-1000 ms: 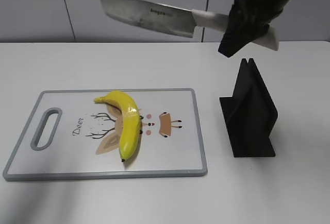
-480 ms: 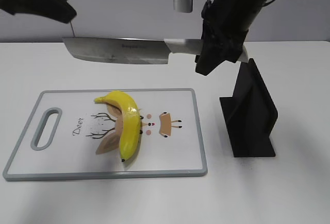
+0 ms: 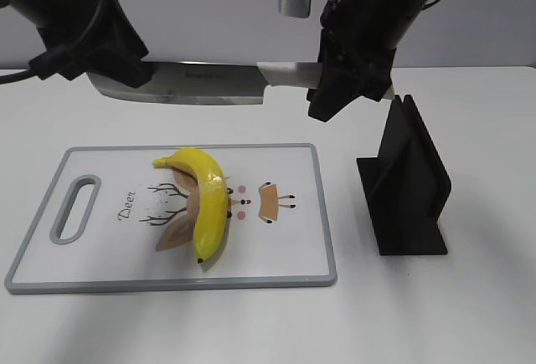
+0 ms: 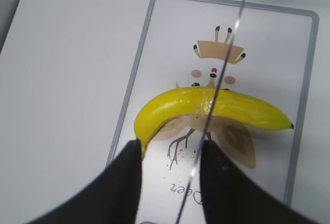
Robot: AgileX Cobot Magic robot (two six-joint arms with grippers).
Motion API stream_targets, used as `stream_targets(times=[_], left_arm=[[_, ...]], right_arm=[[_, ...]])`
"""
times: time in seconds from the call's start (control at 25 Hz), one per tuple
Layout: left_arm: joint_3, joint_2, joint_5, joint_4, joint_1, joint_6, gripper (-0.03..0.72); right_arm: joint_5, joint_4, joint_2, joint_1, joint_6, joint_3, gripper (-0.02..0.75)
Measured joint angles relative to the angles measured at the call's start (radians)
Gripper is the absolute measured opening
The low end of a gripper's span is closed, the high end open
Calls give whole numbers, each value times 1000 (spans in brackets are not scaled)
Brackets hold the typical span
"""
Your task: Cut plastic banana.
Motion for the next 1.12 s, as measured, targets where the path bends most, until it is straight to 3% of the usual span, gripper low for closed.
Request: stream_targets(times=[0.16,0.24,0.64,0.92,1.12], left_arm=[[0,6,20,3,-1,-12,94],[-2,13,56,13,-1,-8,29],[19,66,31,45,-5,-7,5],[295,278,-406,7,-14,22,16],[312,333,-488,-2,-18,31,22]], right_arm=[[-25,7,0,0,-1,0,166],[-29,12,0,0,-17,0,166],[-39,15,70,1,-30,-3,166],[-134,-6,344,2,-49,-10,183],[-76,4,417,-2,-38,-48,198]])
